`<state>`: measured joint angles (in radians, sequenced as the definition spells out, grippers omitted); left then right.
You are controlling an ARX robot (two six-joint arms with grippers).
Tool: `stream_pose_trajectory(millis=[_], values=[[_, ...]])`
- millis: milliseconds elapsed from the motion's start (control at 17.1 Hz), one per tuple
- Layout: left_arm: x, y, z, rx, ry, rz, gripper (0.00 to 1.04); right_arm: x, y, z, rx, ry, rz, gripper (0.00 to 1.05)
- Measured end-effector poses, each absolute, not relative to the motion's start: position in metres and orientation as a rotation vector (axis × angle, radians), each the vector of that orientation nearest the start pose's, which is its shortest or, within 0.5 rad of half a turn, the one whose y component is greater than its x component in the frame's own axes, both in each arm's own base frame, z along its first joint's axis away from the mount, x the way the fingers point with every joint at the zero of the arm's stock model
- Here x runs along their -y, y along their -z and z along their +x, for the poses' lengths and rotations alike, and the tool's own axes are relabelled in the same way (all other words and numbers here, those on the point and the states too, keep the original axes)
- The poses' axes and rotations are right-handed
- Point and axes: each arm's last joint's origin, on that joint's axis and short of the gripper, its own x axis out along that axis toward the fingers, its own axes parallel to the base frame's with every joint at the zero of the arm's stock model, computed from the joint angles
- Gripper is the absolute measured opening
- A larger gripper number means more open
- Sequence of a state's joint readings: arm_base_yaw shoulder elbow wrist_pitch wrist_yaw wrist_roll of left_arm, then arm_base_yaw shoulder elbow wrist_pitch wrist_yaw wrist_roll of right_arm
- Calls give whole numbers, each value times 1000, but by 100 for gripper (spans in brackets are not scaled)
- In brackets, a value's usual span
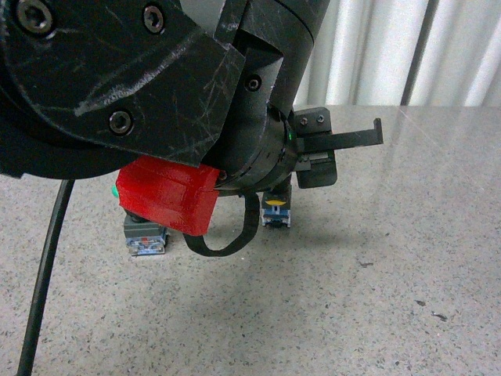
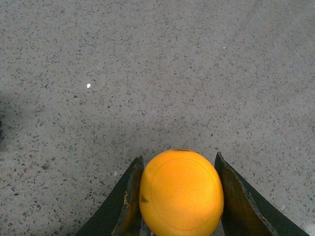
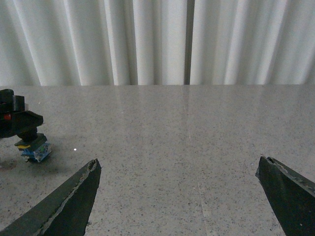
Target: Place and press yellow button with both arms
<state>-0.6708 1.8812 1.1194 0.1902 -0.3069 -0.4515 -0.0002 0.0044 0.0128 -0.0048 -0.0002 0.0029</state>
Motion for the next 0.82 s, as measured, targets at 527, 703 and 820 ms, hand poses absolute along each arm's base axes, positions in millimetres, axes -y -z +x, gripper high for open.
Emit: stream_pose_trajectory(millis=[527, 703, 820], values=[[245, -186, 321, -540, 234, -236, 91, 0, -167, 97, 4, 0, 3, 98], [228, -225, 318, -371, 218, -230, 98, 0, -167, 97, 4, 0, 3, 98], [200, -253, 312, -214, 113, -162, 98, 0, -167, 97, 4, 0, 3, 98]])
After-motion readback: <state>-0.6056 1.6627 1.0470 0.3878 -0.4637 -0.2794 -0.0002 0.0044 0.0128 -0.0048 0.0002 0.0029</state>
